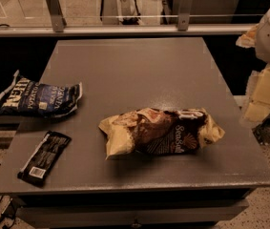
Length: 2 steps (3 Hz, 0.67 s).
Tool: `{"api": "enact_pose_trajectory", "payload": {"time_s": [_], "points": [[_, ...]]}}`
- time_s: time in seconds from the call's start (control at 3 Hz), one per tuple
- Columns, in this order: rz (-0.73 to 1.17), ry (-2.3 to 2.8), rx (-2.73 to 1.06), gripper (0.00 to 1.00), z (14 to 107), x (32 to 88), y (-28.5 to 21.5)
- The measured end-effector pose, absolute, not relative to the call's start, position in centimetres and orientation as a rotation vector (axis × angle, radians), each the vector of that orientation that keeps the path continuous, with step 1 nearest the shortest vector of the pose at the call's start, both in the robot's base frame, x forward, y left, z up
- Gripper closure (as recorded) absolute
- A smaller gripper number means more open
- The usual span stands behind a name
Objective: Pick blue chip bag
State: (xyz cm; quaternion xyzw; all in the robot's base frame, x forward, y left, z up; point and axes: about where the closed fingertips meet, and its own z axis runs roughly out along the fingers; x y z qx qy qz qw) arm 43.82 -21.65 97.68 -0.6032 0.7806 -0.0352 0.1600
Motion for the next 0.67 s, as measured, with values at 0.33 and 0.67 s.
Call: {"api": "enact_pose_trajectory", "payload": {"time_s": [0.33, 0.67], "points": [[-0.101, 2.23, -1.723, 0.0, 97.7, 43.8, -21.6], [-0.035, 2.152, -1.821, 0.0, 97.8, 44.5, -18.5]]}}
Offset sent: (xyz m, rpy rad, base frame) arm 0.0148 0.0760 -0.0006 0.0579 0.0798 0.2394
